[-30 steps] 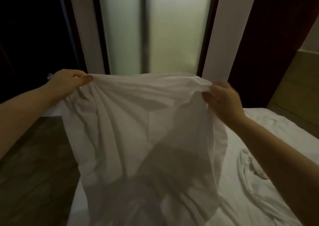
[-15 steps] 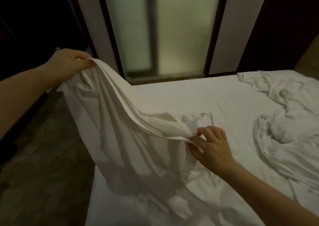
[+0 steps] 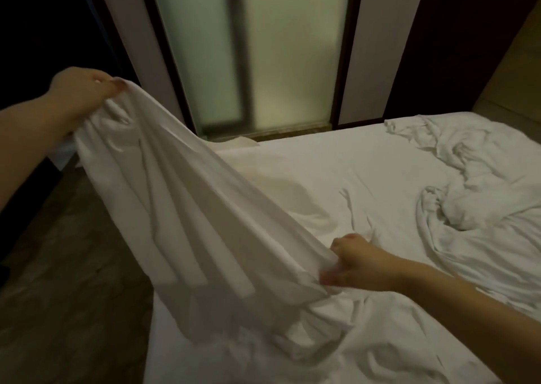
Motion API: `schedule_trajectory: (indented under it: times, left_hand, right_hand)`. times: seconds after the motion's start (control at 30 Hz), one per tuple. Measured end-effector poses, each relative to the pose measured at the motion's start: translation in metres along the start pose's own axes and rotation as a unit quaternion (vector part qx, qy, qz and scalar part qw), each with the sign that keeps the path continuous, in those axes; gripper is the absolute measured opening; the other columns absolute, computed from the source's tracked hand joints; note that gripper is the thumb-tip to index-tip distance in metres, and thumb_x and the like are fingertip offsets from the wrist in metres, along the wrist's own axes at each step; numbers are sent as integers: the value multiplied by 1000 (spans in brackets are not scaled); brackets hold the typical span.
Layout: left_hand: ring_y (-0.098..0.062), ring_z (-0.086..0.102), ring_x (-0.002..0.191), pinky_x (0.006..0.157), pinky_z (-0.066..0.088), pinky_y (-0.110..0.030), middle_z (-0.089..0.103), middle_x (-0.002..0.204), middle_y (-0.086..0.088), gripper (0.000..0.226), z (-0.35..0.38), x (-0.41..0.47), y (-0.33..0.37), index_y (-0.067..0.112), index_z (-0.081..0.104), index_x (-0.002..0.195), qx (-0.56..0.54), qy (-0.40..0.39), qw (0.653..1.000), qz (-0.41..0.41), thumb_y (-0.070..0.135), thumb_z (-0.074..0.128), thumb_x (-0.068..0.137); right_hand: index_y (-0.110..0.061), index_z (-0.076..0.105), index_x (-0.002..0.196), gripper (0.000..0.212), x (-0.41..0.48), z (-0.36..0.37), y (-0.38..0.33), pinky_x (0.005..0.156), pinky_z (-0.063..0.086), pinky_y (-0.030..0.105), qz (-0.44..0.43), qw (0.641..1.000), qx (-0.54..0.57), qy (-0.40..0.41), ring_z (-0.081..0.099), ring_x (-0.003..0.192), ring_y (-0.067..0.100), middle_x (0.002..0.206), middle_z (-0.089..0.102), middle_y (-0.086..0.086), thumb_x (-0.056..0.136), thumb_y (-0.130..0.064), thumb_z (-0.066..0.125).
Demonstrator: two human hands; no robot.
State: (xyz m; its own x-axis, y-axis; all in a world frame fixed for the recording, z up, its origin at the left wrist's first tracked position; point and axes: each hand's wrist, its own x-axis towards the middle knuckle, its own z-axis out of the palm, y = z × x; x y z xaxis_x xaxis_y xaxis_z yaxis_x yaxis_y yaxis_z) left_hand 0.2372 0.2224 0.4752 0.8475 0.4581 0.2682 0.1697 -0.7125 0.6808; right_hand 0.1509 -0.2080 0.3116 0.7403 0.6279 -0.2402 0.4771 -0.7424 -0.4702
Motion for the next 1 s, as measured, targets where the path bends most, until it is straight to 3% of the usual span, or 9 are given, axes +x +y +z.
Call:
schedule_trajectory:
  times: [0.1, 0.23, 0.33, 0.4, 0.47, 0.6, 0.73, 0.87, 1.0]
  left_hand:
    - [-26, 59, 94, 82, 46, -34, 63, 103, -9, 35, 9, 4, -4, 16, 66, 108, 0, -1, 1000, -7, 44, 58, 88]
    - [-28, 58, 101, 86, 44, -35, 62, 115, -13, 39, 20, 3, -4, 13, 65, 114, 40, -17, 999, -1, 43, 54, 91]
    - [-29, 58, 106, 92, 46, -37, 63, 114, -12, 35, 27, 0, -3, 14, 66, 111, 37, -39, 998, 19, 41, 54, 92]
    - [-29, 57, 106, 93, 44, -37, 63, 112, -12, 34, 30, -1, -1, 12, 67, 109, 51, -58, 996, 48, 39, 53, 93]
    - [-27, 55, 104, 89, 40, -32, 63, 109, -10, 33, 31, -3, 1, 11, 67, 109, 73, -68, 991, 84, 37, 52, 94]
    - [-19, 51, 95, 85, 39, -29, 57, 100, -5, 30, 30, -9, -7, 11, 66, 108, 50, -88, 990, 96, 35, 54, 94]
    - [-21, 50, 95, 83, 36, -33, 55, 103, -4, 30, 22, -18, -33, 12, 64, 111, 123, -149, 977, 91, 34, 51, 95]
    - [-33, 51, 113, 95, 38, -39, 58, 120, -13, 33, 22, -37, -70, 12, 63, 117, 146, -157, 975, 52, 34, 52, 94]
    - [-36, 49, 116, 91, 35, -34, 56, 125, -18, 34, 35, -69, -93, 6, 62, 118, 132, -162, 978, 15, 29, 51, 95]
  right_hand:
    - [-36, 51, 69, 22, 0, 25, 10, 77, 33, 16, 8, 998, 61, -22, 50, 89, 11, 92, 53, -8, 85, -40, 65]
    - [-21, 66, 70, 15, 6, 19, 14, 69, 46, 18, 66, 938, 319, 115, 58, 64, 2, 66, 63, -13, 85, -22, 68]
    - [-24, 54, 57, 37, 6, 17, 14, 54, 37, 12, 61, 992, 111, 15, 48, 48, 0, 53, 52, -8, 89, -41, 60]
    - [-19, 54, 62, 59, 2, 37, 22, 57, 36, 18, 44, 994, -51, -91, 49, 56, 6, 62, 52, -4, 83, -72, 39]
    - [-13, 62, 81, 83, -5, 60, 24, 67, 33, 26, 5, 987, -108, -115, 53, 73, 19, 79, 61, 4, 76, -84, 19]
    - [-13, 61, 102, 44, -9, 94, 14, 84, 22, 25, -100, 980, -137, -102, 49, 101, 22, 109, 60, 7, 95, -51, 40]
    - [-12, 66, 102, 47, -21, 126, 16, 107, 18, 27, -116, 965, -196, -127, 45, 120, 14, 119, 60, 3, 93, -52, 43]
    - [-13, 63, 106, 49, -33, 151, 15, 95, 31, 29, -63, 966, -240, -78, 57, 100, 23, 107, 63, 5, 96, -44, 26]
    - [-18, 63, 106, 28, -34, 158, 13, 82, 41, 28, 12, 989, -149, 11, 61, 97, 21, 105, 66, 3, 97, -33, 42]
